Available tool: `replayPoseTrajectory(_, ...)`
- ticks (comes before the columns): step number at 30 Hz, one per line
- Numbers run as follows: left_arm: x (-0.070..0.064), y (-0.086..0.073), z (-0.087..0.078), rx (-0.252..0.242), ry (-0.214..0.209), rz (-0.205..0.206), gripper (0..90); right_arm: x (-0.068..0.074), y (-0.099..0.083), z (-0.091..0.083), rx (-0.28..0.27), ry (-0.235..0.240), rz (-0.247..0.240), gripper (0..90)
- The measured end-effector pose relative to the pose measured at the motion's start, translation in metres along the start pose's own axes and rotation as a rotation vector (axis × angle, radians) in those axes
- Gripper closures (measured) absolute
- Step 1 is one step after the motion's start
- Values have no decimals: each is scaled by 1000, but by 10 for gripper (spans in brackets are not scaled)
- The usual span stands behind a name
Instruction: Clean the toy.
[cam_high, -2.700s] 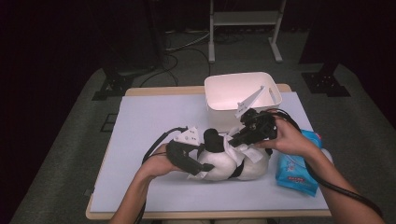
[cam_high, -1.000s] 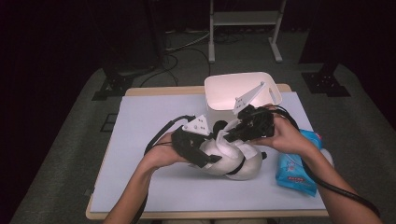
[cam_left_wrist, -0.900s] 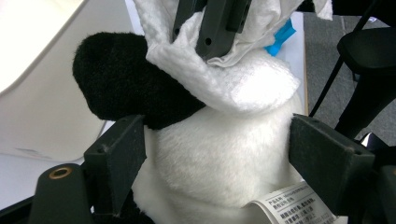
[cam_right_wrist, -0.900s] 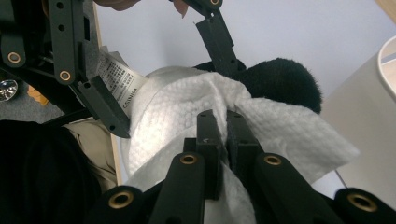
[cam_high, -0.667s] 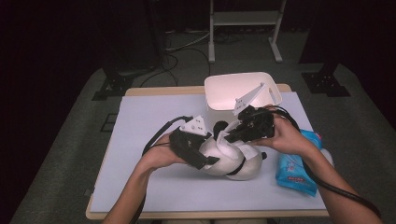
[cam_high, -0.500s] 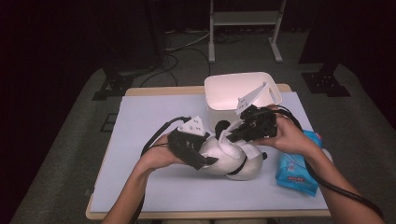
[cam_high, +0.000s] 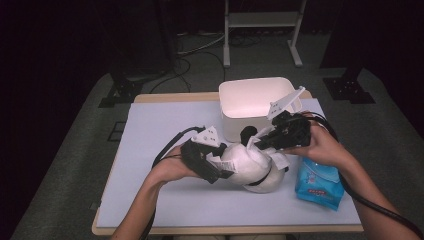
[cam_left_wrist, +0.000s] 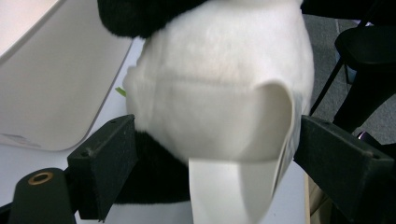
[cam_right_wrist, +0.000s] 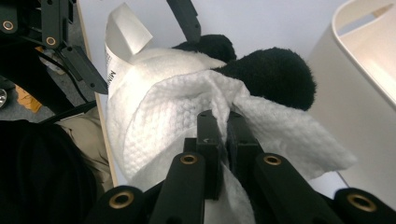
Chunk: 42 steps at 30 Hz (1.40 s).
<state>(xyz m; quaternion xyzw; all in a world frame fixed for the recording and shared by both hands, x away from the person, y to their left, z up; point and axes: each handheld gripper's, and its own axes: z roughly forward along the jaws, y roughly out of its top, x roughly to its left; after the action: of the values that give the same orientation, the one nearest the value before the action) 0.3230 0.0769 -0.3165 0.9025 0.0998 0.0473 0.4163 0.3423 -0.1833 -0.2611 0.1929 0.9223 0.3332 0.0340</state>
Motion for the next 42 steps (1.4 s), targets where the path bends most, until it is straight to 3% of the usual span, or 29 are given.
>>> replayPoseTrajectory(15, 6, -9, 13, -17, -14, -50, 109, -13, -30, -25, -19, -59, 64, 852)
replayPoseTrajectory(23, 10, -13, 38, -20, -52, -85, 110, -15, -40, -32, -22, -68, 88, 852)
replayPoseTrajectory(26, 11, -9, 46, -38, -45, -90, 123, -15, -43, -33, -26, -71, 93, 852)
replayPoseTrajectory(32, 12, -4, 43, -82, -37, -86, 214, -15, -47, -38, -41, -72, 102, 852)
replayPoseTrajectory(42, 8, 3, 23, -80, -4, -64, 239, -11, -44, -37, -71, -52, 93, 854)
